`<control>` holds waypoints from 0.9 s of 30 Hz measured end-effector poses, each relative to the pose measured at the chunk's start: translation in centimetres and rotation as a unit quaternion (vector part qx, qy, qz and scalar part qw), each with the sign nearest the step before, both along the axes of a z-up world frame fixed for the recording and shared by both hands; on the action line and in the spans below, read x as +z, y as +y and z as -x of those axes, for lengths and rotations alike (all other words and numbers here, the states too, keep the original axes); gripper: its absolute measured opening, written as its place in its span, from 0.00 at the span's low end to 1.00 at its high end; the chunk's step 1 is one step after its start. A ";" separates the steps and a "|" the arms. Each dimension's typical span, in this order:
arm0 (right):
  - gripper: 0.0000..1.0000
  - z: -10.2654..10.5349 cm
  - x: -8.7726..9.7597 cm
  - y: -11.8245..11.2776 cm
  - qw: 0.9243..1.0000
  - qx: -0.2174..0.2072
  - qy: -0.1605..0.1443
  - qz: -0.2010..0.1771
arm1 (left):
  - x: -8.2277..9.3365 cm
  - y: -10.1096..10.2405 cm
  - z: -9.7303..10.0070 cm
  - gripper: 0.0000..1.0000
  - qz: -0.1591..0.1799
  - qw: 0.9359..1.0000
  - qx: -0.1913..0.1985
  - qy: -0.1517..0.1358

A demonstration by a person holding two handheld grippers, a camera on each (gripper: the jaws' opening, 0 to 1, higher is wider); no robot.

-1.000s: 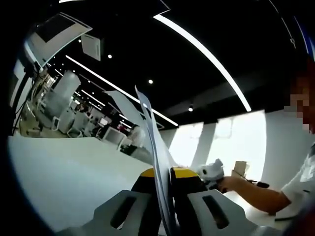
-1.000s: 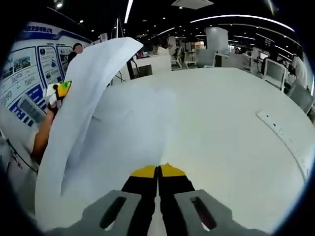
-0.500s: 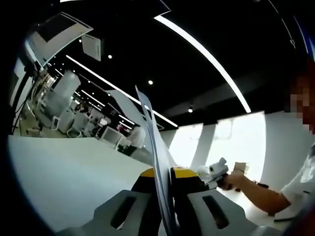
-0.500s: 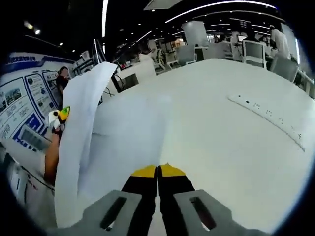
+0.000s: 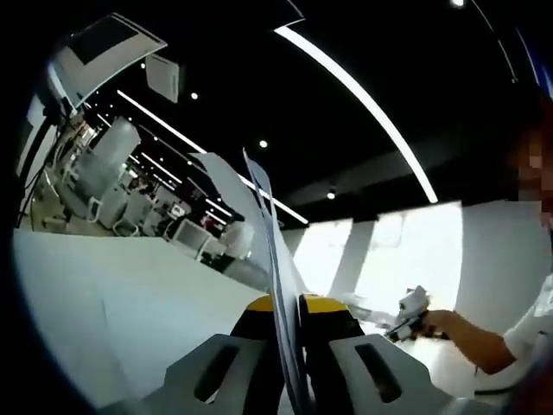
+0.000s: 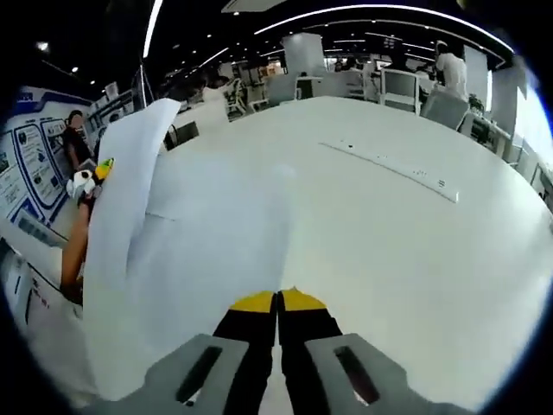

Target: Organize the stack of printing papers by aligning and flattening the scattered papers on the table

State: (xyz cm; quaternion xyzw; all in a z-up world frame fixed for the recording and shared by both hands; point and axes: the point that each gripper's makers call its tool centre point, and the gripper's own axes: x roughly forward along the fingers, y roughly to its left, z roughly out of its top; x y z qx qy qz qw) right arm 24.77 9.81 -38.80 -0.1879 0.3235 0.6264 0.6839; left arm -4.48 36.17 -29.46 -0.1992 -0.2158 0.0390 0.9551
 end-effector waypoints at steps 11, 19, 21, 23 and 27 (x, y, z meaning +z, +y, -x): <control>0.31 0.7 -0.1 0.5 0.997 0.019 -0.076 -0.016 | 0.4 -0.4 0.1 0.07 -0.003 1.000 -0.015 -0.012; 0.84 1.2 -2.6 5.5 0.995 0.014 -0.102 -0.015 | 0.4 -0.4 0.0 0.07 -0.003 1.000 -0.022 -0.013; 0.84 2.1 -2.9 7.0 0.996 0.024 -0.083 -0.027 | 0.4 -0.4 0.0 0.07 -0.003 1.000 -0.024 -0.012; 0.86 2.9 -3.6 7.8 0.996 0.030 -0.080 -0.027 | 0.4 -0.4 0.0 0.07 -0.005 1.000 -0.024 -0.012; 0.88 2.8 -3.8 8.9 0.996 0.029 -0.076 -0.035 | 0.4 -0.4 0.0 0.07 -0.005 1.000 -0.024 -0.013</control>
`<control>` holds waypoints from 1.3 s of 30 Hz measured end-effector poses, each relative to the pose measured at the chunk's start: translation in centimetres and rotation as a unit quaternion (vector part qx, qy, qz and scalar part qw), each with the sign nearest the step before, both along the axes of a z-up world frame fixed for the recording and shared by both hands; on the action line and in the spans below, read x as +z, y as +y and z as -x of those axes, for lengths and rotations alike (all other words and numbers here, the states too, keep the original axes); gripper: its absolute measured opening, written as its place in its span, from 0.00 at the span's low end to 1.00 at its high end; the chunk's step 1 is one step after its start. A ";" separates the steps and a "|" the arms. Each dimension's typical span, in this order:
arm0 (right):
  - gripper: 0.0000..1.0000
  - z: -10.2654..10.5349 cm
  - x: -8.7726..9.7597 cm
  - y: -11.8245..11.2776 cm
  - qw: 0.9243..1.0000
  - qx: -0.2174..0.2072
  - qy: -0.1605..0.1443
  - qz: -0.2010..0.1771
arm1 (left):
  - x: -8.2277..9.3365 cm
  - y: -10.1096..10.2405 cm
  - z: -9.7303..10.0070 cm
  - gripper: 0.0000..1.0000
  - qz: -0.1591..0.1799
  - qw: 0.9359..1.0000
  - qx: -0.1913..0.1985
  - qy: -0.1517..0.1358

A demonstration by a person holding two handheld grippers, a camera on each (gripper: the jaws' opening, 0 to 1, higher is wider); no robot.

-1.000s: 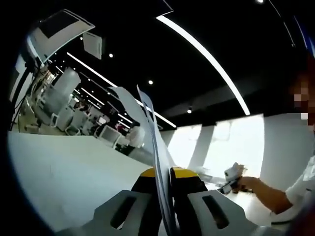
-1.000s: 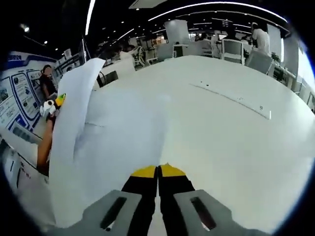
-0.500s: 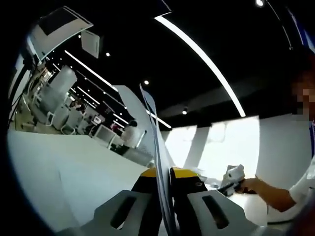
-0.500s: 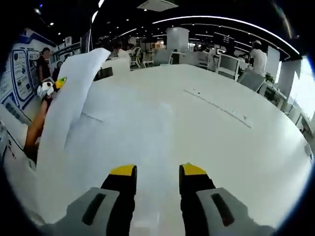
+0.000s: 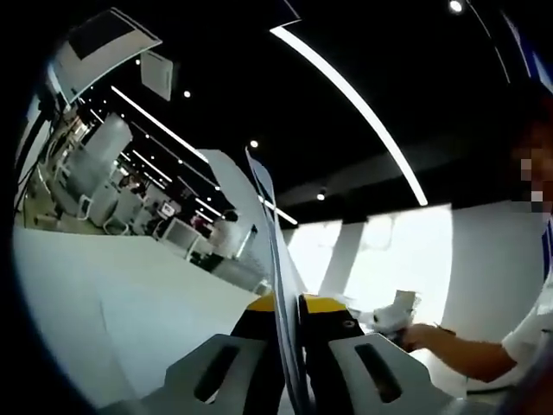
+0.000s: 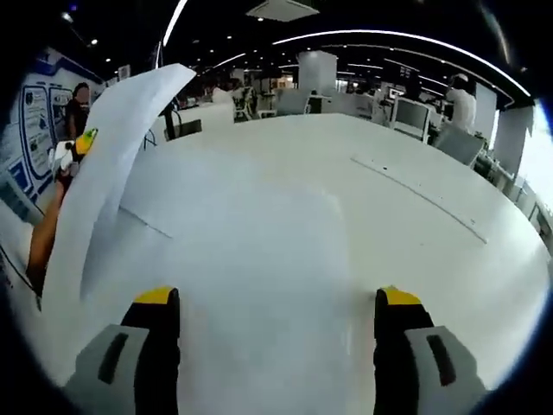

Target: Organize the stack of printing papers by aligning and flattening the scattered papers on the table

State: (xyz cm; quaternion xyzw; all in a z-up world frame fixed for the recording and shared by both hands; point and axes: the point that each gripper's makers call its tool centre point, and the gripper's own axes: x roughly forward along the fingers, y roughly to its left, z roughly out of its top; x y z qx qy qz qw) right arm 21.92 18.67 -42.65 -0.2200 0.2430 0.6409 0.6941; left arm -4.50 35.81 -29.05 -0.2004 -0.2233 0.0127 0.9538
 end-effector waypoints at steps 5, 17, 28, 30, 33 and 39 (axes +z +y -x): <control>0.71 0.5 0.4 0.0 1.000 0.009 0.002 -0.019 | 0.0 0.0 0.0 0.07 0.000 1.000 0.000 0.000; 0.54 0.1 0.4 -0.3 1.000 -0.005 0.001 -0.007 | -0.1 -0.3 -0.1 0.07 -0.001 1.000 0.000 0.003; 0.16 0.8 0.8 -0.6 1.000 -0.016 0.015 -0.003 | -0.1 -0.3 0.0 0.07 -0.001 1.000 0.002 0.003; 0.13 0.5 0.9 -0.9 0.999 -0.036 0.035 -0.002 | 0.0 -0.3 0.0 0.07 -0.001 1.000 0.002 0.001; 0.09 0.0 1.2 -1.4 0.998 -0.050 0.040 -0.001 | 0.0 -0.2 0.1 0.07 0.000 1.000 0.002 -0.001; 0.10 -1.9 2.7 -4.2 0.992 -0.111 0.054 -0.022 | 0.1 -0.1 0.2 0.07 0.001 1.000 0.001 -0.004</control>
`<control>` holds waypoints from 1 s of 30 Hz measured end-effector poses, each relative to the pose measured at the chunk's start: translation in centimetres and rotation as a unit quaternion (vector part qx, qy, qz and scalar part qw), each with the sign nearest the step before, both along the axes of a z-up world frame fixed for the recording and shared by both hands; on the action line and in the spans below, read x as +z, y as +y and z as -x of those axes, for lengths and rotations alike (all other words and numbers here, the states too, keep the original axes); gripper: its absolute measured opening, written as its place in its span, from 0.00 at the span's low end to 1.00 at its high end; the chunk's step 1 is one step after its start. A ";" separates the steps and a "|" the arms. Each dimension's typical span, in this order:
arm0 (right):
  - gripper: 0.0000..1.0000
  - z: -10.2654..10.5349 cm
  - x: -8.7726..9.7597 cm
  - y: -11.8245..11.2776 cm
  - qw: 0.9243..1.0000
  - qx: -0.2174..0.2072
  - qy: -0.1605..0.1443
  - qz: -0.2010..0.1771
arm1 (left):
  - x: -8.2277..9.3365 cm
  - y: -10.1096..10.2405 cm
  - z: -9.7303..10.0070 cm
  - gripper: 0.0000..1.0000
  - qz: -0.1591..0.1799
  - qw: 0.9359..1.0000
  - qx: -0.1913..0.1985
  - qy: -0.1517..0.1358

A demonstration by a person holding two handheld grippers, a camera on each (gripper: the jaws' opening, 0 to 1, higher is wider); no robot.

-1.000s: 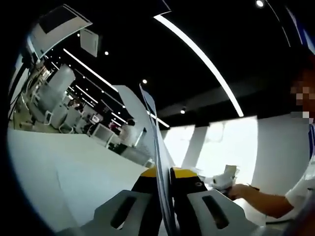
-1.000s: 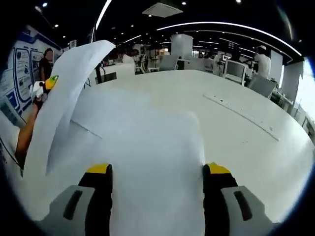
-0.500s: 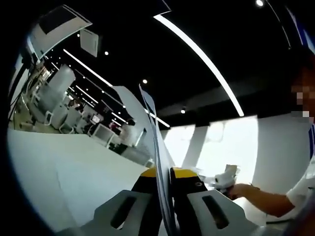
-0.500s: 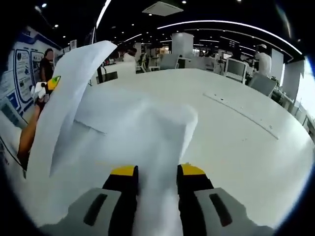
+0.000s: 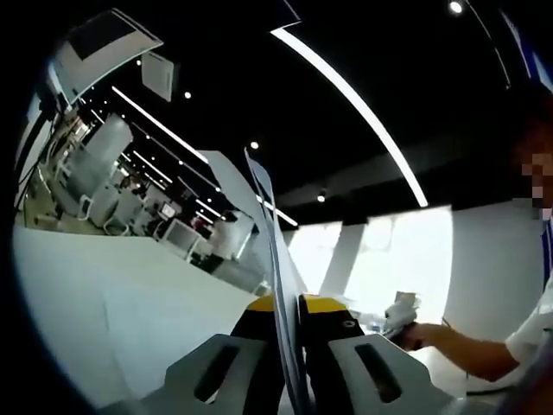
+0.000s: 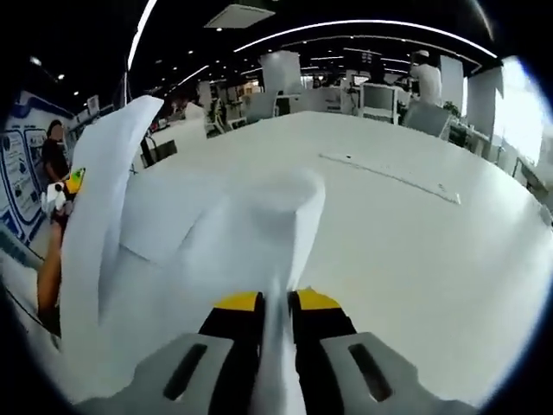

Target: Organize the stack of printing papers by aligning and flattening the scattered papers on the table

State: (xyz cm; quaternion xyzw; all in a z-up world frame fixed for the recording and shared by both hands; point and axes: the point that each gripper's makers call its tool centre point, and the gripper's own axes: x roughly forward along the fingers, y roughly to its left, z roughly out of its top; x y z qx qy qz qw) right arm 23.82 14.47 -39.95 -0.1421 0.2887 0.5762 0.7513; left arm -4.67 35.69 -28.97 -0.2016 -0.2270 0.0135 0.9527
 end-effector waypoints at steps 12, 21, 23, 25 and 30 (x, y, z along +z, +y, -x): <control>0.10 -2.5 4.0 -4.5 0.996 -0.066 -0.004 -0.052 | 0.0 0.2 0.0 0.07 0.003 1.000 0.000 0.001; 0.10 -2.1 6.7 -5.9 0.994 -0.078 -0.023 -0.077 | -0.1 0.3 0.0 0.07 0.007 1.000 -0.001 0.001; 0.10 -1.8 7.4 -5.9 0.993 -0.078 -0.029 -0.084 | -0.1 0.3 0.0 0.07 0.009 1.000 -0.002 0.001; 0.10 -1.6 7.9 -5.8 0.993 -0.076 -0.033 -0.089 | -0.1 0.4 0.0 0.07 0.012 1.000 -0.003 0.002; 0.10 -1.3 9.0 -5.5 0.992 -0.073 -0.041 -0.097 | -0.6 0.9 -0.4 0.07 0.038 0.999 -0.007 0.013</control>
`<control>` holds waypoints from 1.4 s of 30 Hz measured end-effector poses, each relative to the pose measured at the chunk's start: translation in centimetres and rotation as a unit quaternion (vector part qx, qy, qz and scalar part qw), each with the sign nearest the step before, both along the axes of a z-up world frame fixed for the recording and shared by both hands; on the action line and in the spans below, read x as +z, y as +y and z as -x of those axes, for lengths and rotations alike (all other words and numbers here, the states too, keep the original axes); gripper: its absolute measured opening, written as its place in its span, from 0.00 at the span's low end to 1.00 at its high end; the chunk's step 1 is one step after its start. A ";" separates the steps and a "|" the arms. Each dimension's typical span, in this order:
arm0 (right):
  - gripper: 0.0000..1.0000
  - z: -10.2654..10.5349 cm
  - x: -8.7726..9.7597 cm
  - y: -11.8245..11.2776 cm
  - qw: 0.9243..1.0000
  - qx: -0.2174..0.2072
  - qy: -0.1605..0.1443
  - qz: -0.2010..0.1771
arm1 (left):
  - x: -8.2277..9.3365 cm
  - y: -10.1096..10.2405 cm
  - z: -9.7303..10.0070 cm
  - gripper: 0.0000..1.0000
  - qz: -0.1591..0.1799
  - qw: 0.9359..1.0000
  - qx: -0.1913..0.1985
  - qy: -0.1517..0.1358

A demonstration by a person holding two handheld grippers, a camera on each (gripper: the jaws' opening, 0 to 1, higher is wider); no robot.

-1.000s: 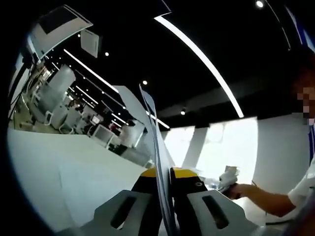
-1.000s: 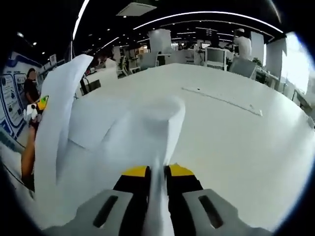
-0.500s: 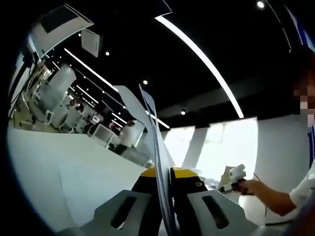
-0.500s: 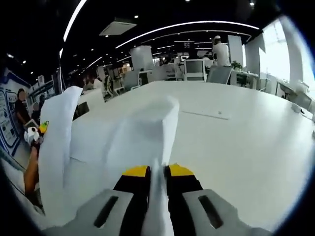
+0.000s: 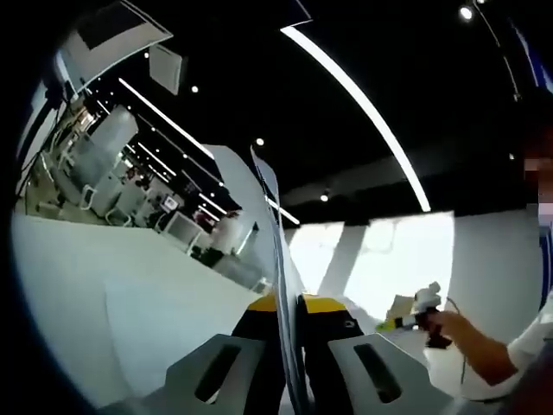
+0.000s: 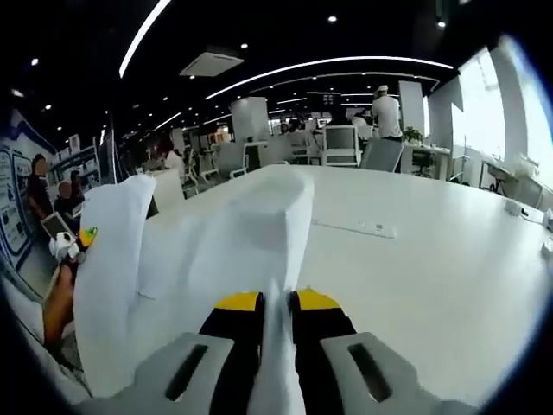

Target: Organize the stack of printing papers by aligning and flattening the scattered papers on the table

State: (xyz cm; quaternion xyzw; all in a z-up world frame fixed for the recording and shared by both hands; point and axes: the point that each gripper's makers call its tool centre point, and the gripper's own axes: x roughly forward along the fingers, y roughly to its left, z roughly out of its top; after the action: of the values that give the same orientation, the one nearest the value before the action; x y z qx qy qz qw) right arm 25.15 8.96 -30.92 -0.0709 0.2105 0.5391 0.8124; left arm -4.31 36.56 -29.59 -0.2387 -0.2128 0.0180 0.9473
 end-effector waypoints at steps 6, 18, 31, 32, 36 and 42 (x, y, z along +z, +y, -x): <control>0.10 0.5 0.7 1.1 1.000 0.018 -0.003 0.000 | -1.8 0.5 -1.4 0.06 0.115 0.992 -0.044 0.040; 0.10 1.7 1.8 3.8 0.999 0.053 0.004 0.009 | -3.8 -0.7 -4.4 0.06 0.238 0.959 -0.130 0.084; 0.10 2.9 1.7 5.1 0.996 0.079 -0.008 0.031 | -6.2 -3.5 -6.1 0.09 0.197 0.933 -0.209 0.217; 0.10 2.9 1.6 5.2 0.996 0.080 -0.007 0.031 | -6.5 -3.7 -6.2 0.10 0.198 0.926 -0.224 0.230; 0.10 2.9 1.6 5.3 0.996 0.083 -0.005 0.028 | -7.3 -3.5 -6.8 0.07 0.209 0.903 -0.264 0.267; 0.10 3.0 1.2 5.2 0.996 0.085 -0.002 0.031 | -8.4 -5.9 -7.6 0.08 0.217 0.863 -0.331 0.315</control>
State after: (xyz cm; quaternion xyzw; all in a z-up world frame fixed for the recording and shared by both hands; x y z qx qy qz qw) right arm 22.18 14.17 -29.70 -0.1145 0.2187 0.5998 0.7611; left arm 3.33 30.66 -37.95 -0.4760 0.1982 -0.1765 0.8384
